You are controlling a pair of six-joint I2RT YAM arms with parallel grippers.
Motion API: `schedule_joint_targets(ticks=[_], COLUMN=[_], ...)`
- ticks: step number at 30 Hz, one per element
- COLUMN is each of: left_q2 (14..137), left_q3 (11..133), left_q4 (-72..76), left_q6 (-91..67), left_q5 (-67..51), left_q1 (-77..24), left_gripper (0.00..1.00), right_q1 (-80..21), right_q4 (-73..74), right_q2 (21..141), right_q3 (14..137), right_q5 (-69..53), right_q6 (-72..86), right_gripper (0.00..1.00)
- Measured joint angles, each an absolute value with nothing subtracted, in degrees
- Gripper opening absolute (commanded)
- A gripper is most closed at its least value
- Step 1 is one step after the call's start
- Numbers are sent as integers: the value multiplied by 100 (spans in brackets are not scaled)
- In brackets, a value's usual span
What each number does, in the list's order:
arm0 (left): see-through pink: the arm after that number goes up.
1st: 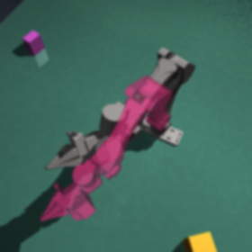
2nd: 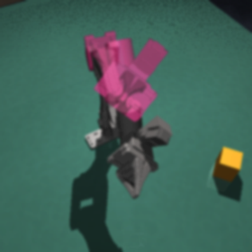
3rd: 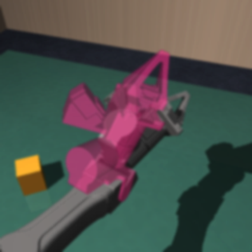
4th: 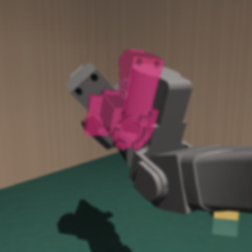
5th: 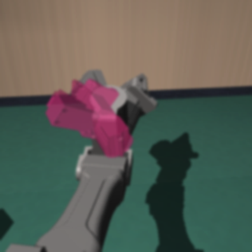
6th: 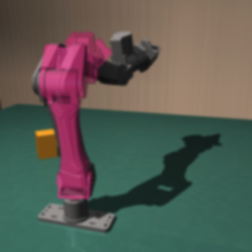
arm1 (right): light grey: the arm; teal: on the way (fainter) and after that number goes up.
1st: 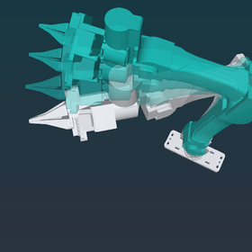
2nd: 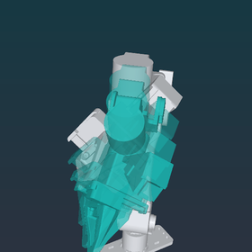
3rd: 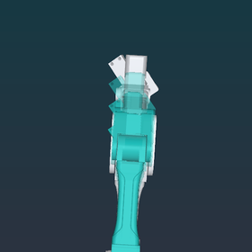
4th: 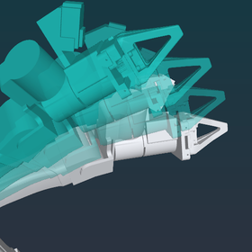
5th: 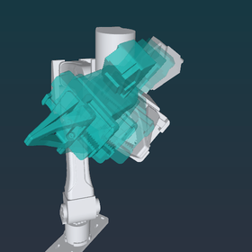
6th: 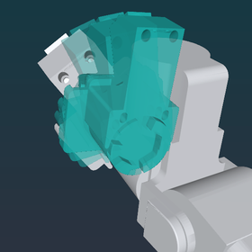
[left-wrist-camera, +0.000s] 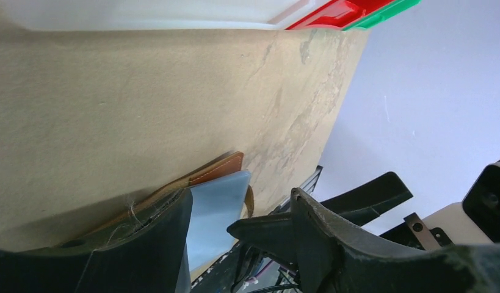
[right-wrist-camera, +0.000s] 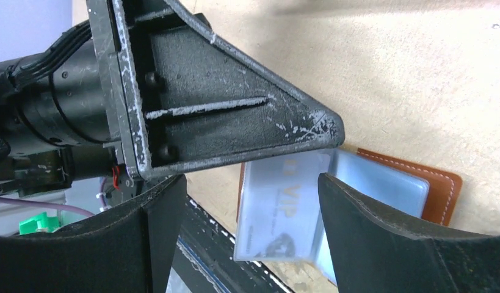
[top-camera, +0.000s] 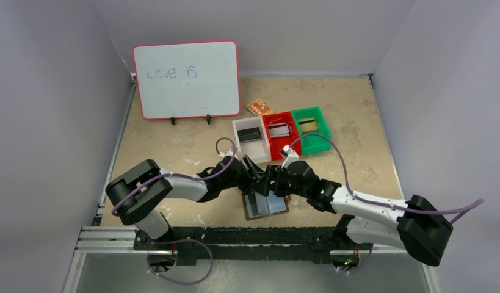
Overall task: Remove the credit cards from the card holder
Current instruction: Remove the credit card from the card holder.
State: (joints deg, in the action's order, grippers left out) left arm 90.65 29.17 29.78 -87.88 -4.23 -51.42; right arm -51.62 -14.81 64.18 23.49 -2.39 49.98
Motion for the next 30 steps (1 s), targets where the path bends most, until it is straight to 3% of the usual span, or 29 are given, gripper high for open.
schedule_joint_targets(ticks=[11,17,30], left_q2=[9212,9542,9282], left_q3=[3129,3404,4077], left_q4=[3120,3116,1667], left_q6=[-9076,-9109,-8582], left_q5=[-408,-342,290], left_q1=[-5247,-5380,-5452], left_gripper=[59,59,60], right_q1=[-5159,-5164,-5164], right_q4=[-71,635,1564], right_q2=[6184,5961,5874], right_q3=[2517,2775,3017], right_q5=[222,714,1282], right_q6=[4700,4705,5144], right_gripper=[73,52,39])
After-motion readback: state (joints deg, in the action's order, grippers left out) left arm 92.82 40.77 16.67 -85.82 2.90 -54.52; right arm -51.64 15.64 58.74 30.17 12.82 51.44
